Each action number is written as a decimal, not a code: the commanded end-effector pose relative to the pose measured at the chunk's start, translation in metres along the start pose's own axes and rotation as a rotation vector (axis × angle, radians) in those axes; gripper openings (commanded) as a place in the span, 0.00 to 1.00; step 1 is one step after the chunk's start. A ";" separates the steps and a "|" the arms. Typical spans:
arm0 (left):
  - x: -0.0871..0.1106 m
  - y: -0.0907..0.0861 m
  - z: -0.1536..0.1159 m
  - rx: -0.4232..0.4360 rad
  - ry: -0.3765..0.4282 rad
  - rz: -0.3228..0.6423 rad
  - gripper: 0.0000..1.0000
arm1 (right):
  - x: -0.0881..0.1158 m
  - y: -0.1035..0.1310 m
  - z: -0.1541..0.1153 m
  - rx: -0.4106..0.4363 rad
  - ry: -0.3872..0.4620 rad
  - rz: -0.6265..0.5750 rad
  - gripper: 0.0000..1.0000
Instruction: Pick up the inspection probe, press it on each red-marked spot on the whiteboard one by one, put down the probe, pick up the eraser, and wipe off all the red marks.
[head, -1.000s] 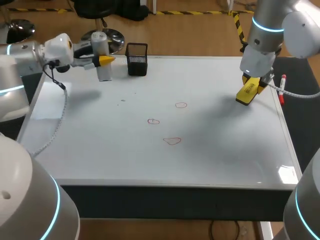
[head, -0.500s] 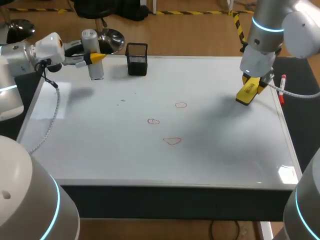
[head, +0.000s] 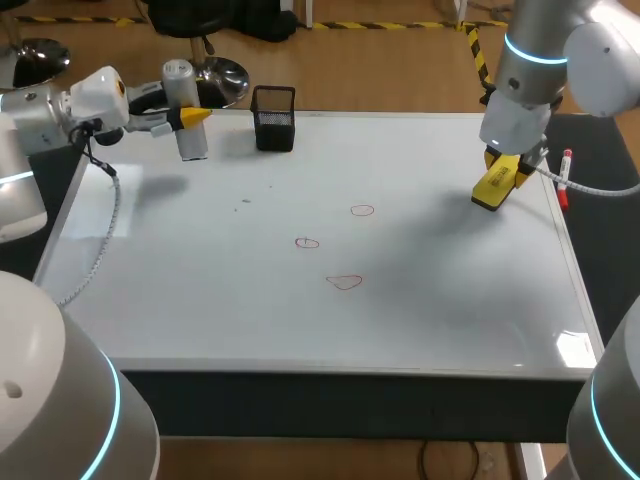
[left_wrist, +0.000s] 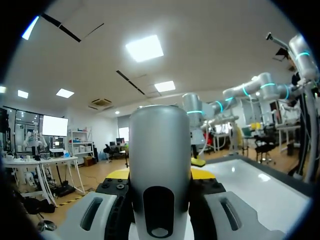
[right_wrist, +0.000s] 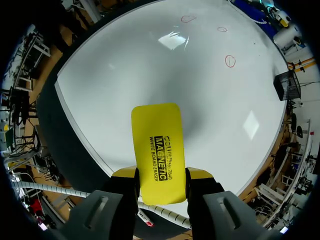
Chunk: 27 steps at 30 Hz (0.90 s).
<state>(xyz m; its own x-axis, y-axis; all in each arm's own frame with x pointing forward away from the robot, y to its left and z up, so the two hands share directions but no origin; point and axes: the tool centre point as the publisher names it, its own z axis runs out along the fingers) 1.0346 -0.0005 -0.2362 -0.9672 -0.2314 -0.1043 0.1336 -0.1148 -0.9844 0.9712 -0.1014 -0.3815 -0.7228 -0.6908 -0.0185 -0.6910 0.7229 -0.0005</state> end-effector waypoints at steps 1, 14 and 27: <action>0.001 -0.001 0.000 0.000 -0.001 0.002 0.00 | -0.008 0.015 -0.004 -0.001 0.000 -0.041 0.00; 0.001 -0.001 0.000 0.000 -0.001 0.002 0.00 | -0.057 0.074 -0.018 -0.054 0.011 -0.309 0.00; 0.001 -0.001 0.000 0.000 -0.001 0.002 0.00 | -0.116 0.155 -0.004 -0.078 -0.012 -0.472 0.00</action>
<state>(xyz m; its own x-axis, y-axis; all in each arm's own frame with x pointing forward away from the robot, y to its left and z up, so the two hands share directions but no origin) 1.0346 -0.0006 -0.2362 -0.9672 -0.2316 -0.1041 0.1335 -0.1151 -0.9843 0.9441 0.0723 -0.3668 -0.3366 -0.9384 -0.0779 -0.9409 0.3320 0.0666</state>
